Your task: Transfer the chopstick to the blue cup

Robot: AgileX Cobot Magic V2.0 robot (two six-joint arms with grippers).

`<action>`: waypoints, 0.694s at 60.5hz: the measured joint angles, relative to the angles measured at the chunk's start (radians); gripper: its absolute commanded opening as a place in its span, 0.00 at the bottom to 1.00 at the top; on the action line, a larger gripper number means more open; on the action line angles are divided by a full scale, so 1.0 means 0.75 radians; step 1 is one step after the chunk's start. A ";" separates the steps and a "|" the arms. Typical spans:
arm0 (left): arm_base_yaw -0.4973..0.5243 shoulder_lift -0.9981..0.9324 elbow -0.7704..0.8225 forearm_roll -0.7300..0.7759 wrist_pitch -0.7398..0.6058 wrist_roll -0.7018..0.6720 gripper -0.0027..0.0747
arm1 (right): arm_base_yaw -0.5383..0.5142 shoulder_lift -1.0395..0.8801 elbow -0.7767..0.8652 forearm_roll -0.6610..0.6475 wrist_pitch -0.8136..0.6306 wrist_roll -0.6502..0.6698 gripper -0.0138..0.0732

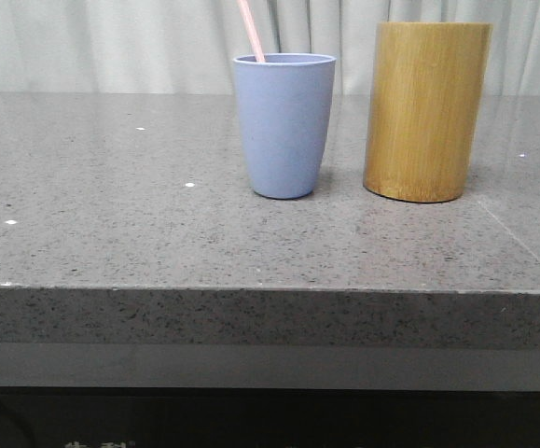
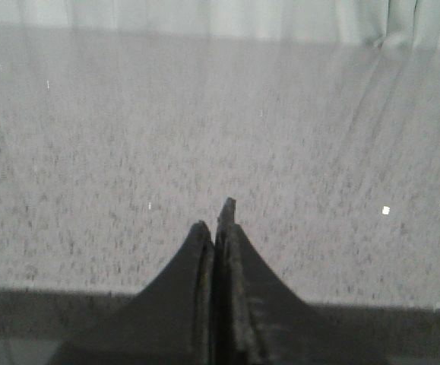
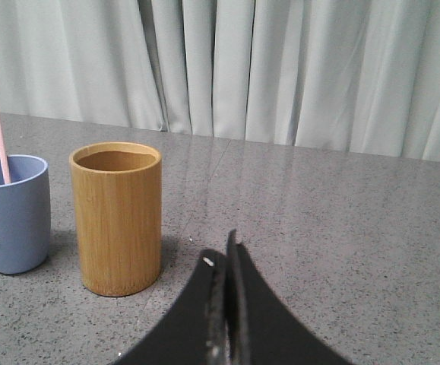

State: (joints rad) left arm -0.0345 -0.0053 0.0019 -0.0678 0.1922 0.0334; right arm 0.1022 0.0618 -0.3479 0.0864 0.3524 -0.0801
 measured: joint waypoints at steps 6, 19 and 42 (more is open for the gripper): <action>0.000 0.000 0.000 0.000 -0.023 0.000 0.01 | 0.000 0.000 0.000 0.000 0.000 0.000 0.03; 0.000 0.000 0.000 0.000 -0.028 0.000 0.01 | 0.000 0.000 0.000 0.000 0.000 0.000 0.03; 0.000 0.000 0.000 0.000 -0.030 0.000 0.01 | 0.000 0.000 0.000 0.000 0.000 0.000 0.03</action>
State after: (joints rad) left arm -0.0345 -0.0053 0.0019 -0.0678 0.1695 0.0334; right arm 0.1022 0.0618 -0.3479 0.0864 0.3524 -0.0801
